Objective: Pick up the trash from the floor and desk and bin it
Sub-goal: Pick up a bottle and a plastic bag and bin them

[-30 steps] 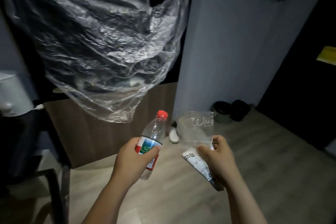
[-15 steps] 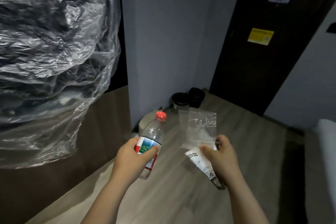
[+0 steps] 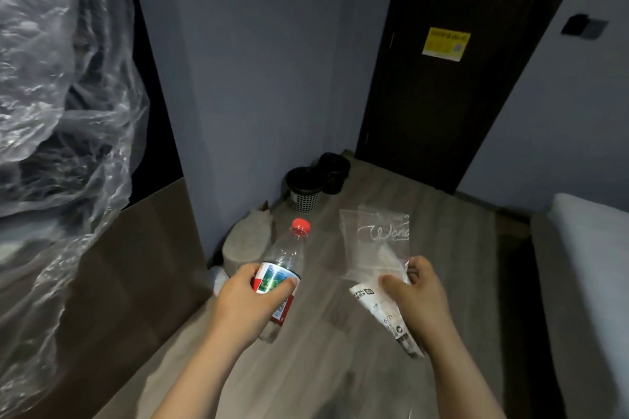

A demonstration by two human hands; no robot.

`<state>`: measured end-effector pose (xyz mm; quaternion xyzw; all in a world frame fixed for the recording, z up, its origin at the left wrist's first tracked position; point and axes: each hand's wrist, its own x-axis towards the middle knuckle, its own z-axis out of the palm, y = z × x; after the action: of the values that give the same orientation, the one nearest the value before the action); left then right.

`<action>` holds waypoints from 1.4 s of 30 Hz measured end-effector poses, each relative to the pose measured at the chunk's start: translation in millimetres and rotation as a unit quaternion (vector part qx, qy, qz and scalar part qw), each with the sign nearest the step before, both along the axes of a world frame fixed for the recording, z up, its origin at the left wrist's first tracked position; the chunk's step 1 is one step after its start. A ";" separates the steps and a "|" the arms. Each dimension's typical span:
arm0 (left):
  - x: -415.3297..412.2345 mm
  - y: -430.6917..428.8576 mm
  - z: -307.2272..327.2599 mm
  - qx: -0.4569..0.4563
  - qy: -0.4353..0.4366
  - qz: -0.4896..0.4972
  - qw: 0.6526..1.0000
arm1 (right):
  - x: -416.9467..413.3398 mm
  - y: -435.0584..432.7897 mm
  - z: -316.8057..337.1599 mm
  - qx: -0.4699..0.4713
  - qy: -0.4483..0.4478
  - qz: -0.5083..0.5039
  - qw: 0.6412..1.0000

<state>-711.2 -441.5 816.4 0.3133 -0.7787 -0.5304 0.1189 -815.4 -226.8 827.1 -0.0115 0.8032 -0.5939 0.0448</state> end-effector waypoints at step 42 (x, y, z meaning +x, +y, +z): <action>-612.4 -241.6 -69.5 -0.011 -0.101 -0.051 0.994 | -598.0 -190.3 -36.9 0.112 -0.061 -0.051 0.991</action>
<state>-1323.7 -683.1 746.9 0.3235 -0.8076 -0.4927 0.0160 -1413.4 -417.1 790.1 0.0705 0.8599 -0.5014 0.0645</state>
